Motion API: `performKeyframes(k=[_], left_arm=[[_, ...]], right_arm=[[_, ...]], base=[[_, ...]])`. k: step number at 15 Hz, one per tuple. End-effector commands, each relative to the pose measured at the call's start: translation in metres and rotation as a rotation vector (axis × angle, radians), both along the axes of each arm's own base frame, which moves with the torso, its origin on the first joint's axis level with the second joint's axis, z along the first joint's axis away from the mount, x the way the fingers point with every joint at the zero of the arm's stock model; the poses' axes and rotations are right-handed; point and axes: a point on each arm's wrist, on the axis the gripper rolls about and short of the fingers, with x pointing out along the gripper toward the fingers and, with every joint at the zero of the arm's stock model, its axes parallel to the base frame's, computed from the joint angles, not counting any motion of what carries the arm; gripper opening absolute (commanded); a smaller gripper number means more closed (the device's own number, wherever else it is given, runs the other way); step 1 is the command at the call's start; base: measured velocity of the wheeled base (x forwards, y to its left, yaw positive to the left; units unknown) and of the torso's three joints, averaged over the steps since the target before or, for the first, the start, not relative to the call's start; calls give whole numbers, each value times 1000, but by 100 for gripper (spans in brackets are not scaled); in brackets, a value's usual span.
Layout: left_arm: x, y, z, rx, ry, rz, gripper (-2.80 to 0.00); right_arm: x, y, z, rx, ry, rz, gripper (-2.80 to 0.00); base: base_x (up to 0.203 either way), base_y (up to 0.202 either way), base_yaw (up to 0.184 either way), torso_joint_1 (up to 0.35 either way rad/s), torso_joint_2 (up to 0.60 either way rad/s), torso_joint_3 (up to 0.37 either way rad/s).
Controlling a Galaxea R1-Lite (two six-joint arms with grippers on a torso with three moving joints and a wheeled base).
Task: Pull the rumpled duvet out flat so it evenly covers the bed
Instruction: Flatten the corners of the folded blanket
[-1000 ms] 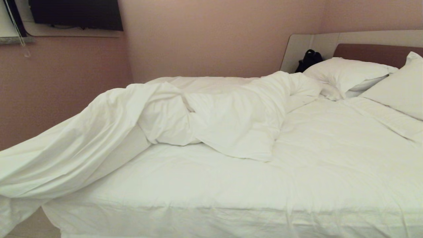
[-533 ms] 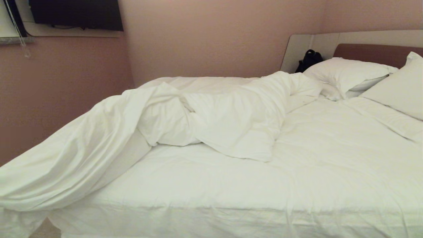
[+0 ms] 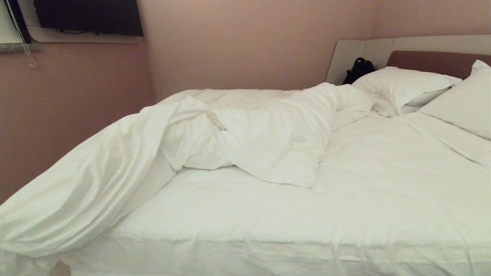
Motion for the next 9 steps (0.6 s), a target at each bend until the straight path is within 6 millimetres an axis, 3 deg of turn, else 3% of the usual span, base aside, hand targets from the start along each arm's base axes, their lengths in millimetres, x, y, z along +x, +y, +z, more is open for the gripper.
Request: performKeyframes(k=[1, 5, 8, 9], left_arm=[[-2, -3, 1, -4, -1, -2, 0], [-1, -1, -7, -132, 47, 8, 0], [4, -4, 0, -169, 26, -62, 0], [5, -5, 3, -174, 22, -80, -44]], right_arm=[[0, 0, 0, 0, 0, 0, -280], [0, 0, 0, 0, 0, 0, -280], [0, 0, 0, 0, 0, 0, -280], [0, 0, 0, 0, 0, 0, -280]], base=[[0, 0, 0, 0, 0, 0], [0, 0, 0, 0, 0, 0], [0, 0, 0, 0, 0, 0], [0, 0, 0, 0, 0, 0]])
